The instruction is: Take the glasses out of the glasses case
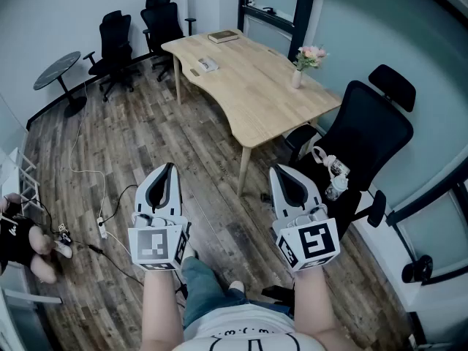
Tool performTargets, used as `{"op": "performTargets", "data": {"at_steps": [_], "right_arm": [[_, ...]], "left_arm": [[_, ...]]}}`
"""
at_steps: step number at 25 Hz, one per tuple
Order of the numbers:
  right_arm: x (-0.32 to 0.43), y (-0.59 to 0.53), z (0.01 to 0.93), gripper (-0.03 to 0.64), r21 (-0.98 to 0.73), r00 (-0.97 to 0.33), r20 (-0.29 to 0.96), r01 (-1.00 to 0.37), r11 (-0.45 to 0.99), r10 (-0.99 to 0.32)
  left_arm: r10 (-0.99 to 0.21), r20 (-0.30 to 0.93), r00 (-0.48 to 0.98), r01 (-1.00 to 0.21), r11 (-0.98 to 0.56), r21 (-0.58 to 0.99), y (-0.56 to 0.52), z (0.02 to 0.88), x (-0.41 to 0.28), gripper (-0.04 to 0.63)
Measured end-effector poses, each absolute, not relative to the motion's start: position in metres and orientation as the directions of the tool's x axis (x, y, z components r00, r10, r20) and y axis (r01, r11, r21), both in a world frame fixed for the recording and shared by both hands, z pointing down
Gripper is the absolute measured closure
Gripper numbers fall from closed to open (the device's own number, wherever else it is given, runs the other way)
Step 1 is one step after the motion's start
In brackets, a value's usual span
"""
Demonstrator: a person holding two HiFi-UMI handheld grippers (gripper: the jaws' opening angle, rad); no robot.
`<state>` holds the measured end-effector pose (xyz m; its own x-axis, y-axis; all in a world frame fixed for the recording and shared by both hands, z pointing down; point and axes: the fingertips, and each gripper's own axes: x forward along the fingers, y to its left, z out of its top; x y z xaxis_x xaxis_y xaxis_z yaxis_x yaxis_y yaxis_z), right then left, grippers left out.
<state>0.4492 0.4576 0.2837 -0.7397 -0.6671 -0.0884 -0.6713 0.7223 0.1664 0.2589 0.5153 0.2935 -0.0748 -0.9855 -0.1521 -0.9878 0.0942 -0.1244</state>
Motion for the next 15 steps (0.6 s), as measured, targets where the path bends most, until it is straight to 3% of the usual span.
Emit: {"op": "performTargets", "data": {"at_steps": [15], "right_arm": [[0.440,0.428,0.294,0.607,0.137,-0.740,-0.068,-0.671,0.729,-0.669]], "left_arm": [[-0.989,-0.133,-0.061,-0.992,0.075,-0.105,0.481,0.304,0.252,0.578]]}}
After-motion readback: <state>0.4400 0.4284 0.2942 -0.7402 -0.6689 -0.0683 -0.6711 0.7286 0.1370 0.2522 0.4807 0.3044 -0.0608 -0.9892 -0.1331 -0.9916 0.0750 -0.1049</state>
